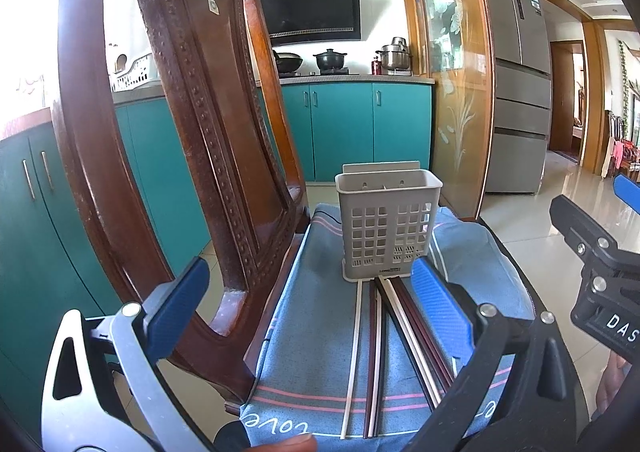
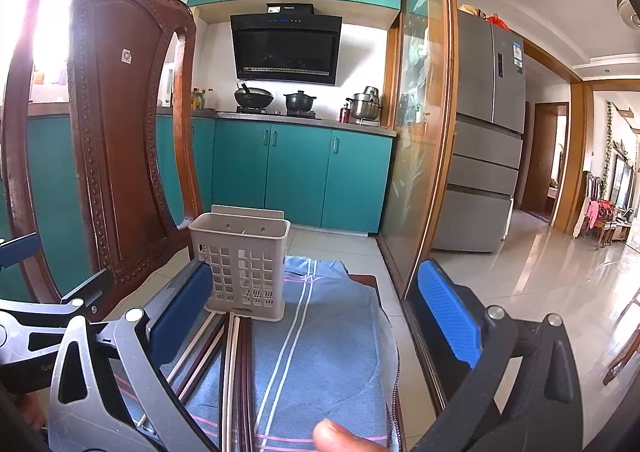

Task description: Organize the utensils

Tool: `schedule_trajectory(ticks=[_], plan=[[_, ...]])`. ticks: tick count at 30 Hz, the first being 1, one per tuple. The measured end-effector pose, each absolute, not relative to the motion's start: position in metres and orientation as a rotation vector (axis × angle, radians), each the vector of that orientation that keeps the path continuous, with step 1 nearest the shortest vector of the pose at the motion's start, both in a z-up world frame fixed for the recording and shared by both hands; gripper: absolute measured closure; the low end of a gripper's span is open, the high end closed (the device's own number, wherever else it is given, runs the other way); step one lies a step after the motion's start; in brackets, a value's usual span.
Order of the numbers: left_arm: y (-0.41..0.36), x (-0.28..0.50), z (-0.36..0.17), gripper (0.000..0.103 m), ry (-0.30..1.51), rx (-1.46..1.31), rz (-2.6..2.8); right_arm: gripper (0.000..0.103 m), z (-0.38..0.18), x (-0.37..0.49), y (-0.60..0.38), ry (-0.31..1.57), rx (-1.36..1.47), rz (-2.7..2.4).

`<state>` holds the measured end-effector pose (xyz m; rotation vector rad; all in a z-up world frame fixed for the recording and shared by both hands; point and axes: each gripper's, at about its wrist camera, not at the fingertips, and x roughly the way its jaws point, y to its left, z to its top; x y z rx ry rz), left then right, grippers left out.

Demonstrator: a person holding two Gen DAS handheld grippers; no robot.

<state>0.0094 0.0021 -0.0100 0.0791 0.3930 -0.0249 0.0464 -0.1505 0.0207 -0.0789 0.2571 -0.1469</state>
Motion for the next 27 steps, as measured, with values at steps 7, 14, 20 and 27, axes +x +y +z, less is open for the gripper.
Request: schedule_trajectory(ticks=[7,14,20,27], plan=[[0.0014,0.0104,-0.0095,0.003,0.394,0.083,-0.022,0.003,0.0221,0.0476,-0.152,0.255,-0.074,-0.148],[0.0014,0.0103,-0.008,0.003,0.39,0.081,-0.016,0.002,0.0221,0.047,-0.1517,0.25,-0.072,-0.145],[0.0017,0.01,-0.0083,0.003,0.388,0.087,-0.015,0.003,0.0224,0.0463,-0.1515,0.248,-0.071,-0.14],[0.0019,0.0093,-0.0088,0.003,0.385,0.088,-0.014,0.002,0.0224,0.0467,-0.1503,0.248,-0.071,-0.139]])
